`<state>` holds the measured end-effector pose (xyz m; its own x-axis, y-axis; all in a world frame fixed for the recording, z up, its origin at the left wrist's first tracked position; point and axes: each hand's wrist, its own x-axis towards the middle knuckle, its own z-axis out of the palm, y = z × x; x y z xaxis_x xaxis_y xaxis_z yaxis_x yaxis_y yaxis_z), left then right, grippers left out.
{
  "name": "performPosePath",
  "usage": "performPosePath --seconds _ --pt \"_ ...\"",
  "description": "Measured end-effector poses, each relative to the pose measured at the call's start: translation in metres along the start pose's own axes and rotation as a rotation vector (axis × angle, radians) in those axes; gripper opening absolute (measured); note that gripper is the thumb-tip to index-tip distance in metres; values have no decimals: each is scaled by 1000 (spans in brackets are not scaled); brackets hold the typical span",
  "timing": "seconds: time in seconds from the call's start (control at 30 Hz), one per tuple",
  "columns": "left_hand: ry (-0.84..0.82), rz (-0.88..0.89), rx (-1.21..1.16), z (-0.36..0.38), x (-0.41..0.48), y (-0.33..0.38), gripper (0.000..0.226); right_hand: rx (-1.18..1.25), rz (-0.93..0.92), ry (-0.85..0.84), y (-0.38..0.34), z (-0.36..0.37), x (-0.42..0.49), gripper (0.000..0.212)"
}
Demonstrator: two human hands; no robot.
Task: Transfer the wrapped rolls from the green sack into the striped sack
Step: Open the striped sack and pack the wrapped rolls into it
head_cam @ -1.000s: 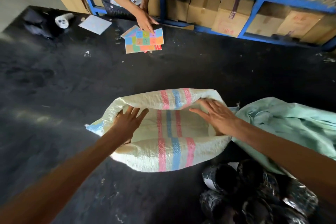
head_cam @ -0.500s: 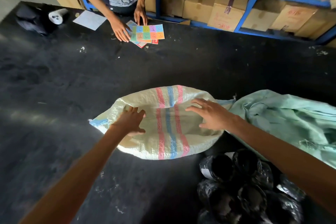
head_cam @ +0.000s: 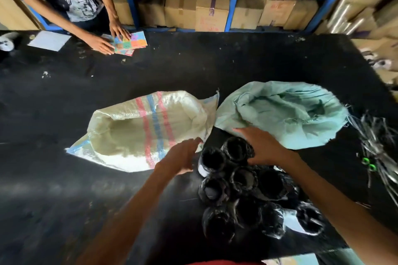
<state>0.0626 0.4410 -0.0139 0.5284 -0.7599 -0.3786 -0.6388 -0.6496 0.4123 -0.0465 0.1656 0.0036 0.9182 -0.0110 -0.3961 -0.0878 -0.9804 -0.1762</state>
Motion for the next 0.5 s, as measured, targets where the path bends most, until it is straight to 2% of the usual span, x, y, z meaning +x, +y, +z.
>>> performPosePath --seconds 0.13,0.3,0.5 --pt "13 -88 -54 42 16 18 91 -32 19 -18 19 37 9 117" --pt "29 -136 -188 65 36 20 106 243 16 14 35 55 26 92" --pt "40 -106 -419 53 41 5 94 603 6 -1 39 46 27 85"
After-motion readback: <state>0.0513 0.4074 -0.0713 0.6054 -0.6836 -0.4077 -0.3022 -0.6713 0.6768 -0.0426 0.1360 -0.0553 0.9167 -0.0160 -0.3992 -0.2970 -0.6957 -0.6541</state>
